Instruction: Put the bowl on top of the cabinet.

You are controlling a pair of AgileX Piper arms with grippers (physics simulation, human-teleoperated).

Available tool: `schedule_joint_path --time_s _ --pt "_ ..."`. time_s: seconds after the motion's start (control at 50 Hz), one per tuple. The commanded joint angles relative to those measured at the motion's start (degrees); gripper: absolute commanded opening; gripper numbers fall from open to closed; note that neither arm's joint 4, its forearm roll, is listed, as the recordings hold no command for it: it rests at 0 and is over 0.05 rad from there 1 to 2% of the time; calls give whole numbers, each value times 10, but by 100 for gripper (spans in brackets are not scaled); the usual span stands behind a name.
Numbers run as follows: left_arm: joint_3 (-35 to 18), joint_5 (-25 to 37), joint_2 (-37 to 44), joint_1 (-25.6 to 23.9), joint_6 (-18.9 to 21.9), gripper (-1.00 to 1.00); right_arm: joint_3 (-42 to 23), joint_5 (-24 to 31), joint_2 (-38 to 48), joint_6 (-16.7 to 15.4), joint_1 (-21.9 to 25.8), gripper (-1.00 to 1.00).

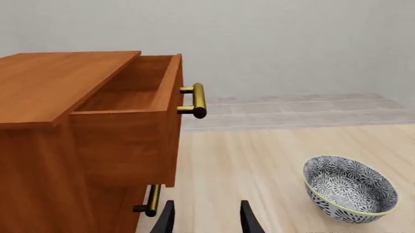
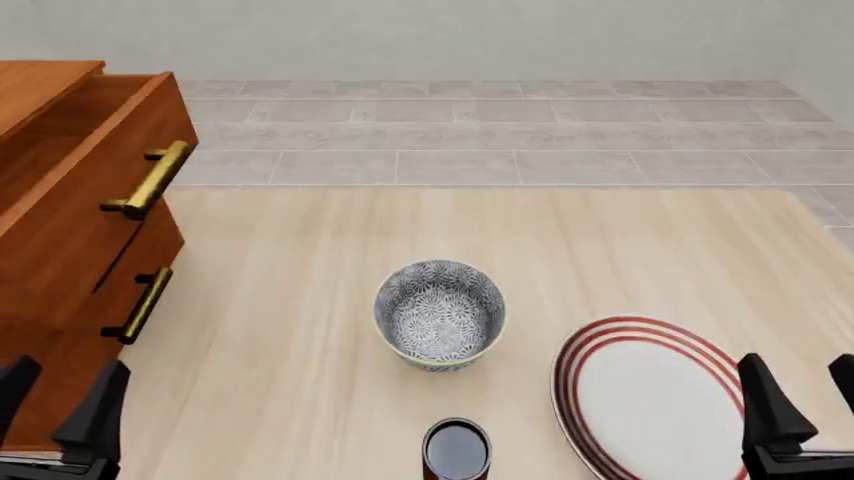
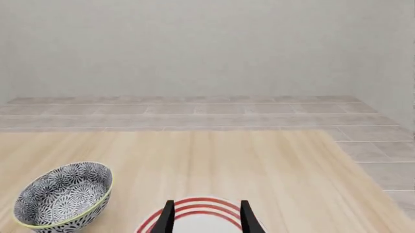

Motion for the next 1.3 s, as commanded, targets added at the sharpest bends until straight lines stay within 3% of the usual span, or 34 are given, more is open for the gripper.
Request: schedule_joint_path --time_s 0.02,0.36,0.52,0.74,0.78,0.86,0.92,0.96,1.0,1.12,1.18,1.28,1.3 --pt "1 1 -4 -6 0 100 -2 -4 8 -3 1 100" --pt "-39 22 -4 -21 -2 100 0 -8 10 -6 3 100" --pt "-115 85 -2 -51 -8 100 3 -4 3 -8 5 100" --pt "-178 52 115 -112 -25 100 4 -2 0 -8 4 100" --pt "-195 50 164 -139 -53 100 4 -4 2 -8 5 100" --pt "-224 57 184 -168 -45 100 5 -4 2 -8 6 100" --pt "-247 52 226 -211 -63 100 6 -7 5 -10 6 100" --pt "-249 34 255 -259 -108 100 6 -8 6 -11 6 100" --pt "-265 34 300 -265 -87 100 6 -9 7 -9 5 100" --pt "-303 42 336 -294 -139 100 6 -6 4 -11 6 100" --pt "-337 62 366 -308 -124 100 7 -6 4 -11 5 100" --pt "-369 69 408 -303 -140 100 7 -2 -1 -12 5 100" --pt "-373 69 421 -310 -160 100 7 -2 -2 -11 5 100"
